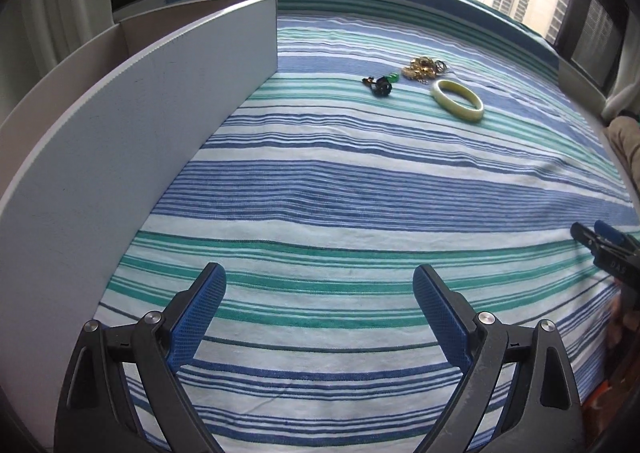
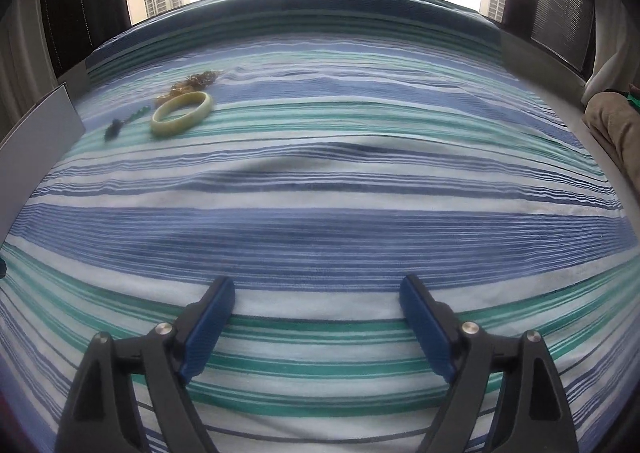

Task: Organize jewelry

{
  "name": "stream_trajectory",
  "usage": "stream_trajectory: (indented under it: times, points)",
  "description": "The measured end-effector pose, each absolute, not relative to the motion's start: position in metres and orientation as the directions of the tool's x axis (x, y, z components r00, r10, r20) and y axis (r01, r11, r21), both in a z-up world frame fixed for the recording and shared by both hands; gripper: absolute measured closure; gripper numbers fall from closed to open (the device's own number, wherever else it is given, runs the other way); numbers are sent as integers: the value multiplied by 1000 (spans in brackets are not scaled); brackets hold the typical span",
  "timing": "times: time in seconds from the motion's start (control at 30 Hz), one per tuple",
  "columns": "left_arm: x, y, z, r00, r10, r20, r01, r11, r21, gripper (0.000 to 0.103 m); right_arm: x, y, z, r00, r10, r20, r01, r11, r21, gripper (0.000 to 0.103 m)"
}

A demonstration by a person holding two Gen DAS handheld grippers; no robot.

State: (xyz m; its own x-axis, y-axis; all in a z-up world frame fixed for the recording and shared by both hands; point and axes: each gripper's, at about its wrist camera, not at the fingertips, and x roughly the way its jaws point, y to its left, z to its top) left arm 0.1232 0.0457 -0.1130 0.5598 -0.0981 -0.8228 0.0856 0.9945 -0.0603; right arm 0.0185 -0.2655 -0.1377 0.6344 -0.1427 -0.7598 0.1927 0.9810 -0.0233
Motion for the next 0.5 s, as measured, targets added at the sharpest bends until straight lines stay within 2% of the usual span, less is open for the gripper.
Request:
stream_trajectory:
  times: [0.3, 0.5]
  points:
    - [128, 42, -134, 571, -70, -818, 82, 996, -28, 8, 18, -266, -138, 634, -140, -761, 191, 981, -21, 14]
    - [129, 39, -136, 575, -67, -816, 98, 995, -13, 3, 18, -266, -138, 634, -139, -761, 191, 981, -20, 14]
